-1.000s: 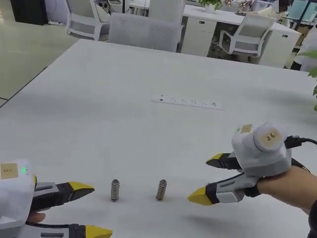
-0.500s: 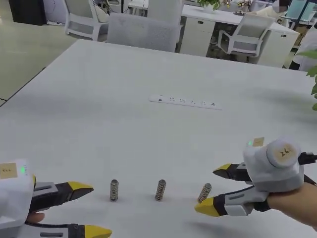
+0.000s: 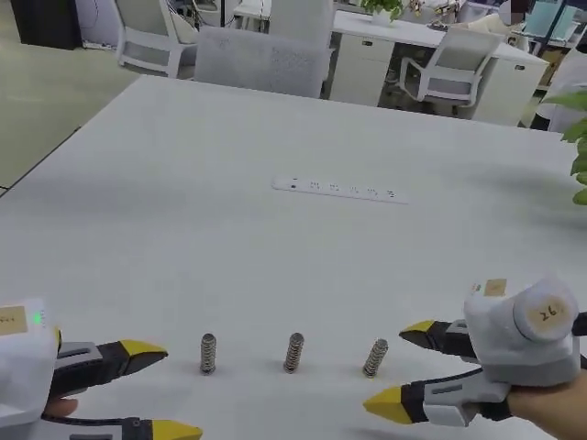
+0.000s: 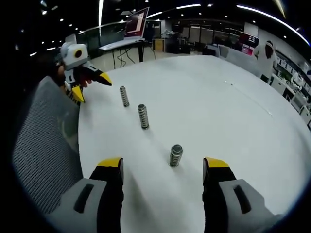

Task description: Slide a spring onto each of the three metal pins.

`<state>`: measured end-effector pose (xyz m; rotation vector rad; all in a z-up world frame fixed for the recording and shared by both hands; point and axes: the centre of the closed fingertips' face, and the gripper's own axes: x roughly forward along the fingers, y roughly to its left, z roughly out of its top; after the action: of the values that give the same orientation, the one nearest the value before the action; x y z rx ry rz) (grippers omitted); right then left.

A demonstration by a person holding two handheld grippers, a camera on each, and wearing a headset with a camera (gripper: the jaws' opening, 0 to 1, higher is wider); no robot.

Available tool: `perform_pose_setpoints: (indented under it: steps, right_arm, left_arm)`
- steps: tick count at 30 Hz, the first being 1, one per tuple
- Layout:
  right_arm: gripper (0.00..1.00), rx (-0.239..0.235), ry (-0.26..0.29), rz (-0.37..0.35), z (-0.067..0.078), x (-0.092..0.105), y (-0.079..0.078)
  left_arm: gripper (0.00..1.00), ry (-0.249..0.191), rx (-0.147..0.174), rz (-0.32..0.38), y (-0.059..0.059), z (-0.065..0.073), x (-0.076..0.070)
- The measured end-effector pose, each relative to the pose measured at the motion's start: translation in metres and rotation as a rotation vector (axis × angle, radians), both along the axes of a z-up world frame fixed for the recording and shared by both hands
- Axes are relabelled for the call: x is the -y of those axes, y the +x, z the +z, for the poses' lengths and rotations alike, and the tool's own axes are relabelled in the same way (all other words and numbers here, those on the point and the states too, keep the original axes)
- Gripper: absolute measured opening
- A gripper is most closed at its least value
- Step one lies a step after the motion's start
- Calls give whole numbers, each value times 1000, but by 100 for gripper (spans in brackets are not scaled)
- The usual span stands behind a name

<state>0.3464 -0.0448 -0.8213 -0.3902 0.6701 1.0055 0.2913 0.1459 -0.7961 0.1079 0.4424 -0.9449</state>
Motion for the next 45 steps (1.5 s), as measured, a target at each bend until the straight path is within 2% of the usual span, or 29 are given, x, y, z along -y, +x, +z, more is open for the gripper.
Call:
perform_pose_setpoints:
  steps: [17,45]
  right_arm:
    - [64,11,48,-14,-3,-2,-8]
    - [67,24,61,-31,-2,0,-8]
  left_arm:
    - [53,-8,-8,41,-2,-5,-7]
    - [64,-16,-21,99,1,-7,-10]
